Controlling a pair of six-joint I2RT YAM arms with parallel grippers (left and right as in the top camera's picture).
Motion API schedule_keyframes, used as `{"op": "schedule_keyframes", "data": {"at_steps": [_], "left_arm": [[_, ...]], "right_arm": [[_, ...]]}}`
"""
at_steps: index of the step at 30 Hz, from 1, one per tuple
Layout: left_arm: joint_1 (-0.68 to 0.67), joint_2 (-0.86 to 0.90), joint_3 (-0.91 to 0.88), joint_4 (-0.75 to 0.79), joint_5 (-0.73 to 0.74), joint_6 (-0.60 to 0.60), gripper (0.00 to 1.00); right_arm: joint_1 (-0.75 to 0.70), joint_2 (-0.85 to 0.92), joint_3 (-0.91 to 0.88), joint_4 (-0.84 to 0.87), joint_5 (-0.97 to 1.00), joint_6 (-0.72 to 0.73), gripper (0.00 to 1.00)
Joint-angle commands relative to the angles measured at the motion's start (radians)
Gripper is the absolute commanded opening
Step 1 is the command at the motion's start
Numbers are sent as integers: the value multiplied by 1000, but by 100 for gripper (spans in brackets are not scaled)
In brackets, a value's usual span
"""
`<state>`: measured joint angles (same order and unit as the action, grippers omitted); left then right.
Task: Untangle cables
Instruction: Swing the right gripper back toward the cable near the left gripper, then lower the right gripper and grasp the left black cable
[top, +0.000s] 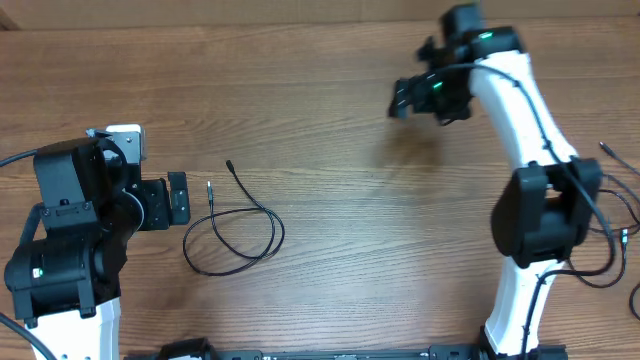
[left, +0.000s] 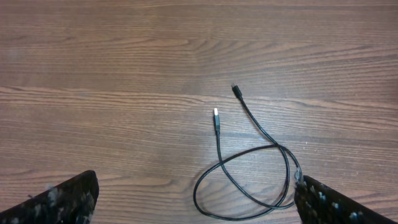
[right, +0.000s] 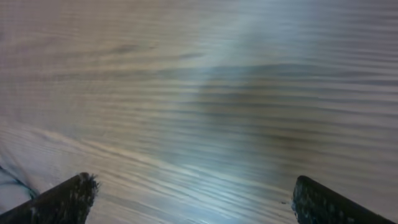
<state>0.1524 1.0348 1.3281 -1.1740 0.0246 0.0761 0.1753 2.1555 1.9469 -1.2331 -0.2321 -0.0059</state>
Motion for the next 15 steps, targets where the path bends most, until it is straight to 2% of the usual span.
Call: {"op": "schedule_keyframes", "data": {"at_steps": [1, 9, 15], "left_arm": [[4, 0, 4, 3, -6, -17, 100], [4, 0, 4, 3, -6, -17, 100], [4, 0, 4, 3, -6, -17, 100]], "right_arm": [[82, 5, -72, 55, -8, -30, 100], [260, 6, -195, 166, -14, -129, 100], [352, 6, -214, 195, -18, -134, 100]]}}
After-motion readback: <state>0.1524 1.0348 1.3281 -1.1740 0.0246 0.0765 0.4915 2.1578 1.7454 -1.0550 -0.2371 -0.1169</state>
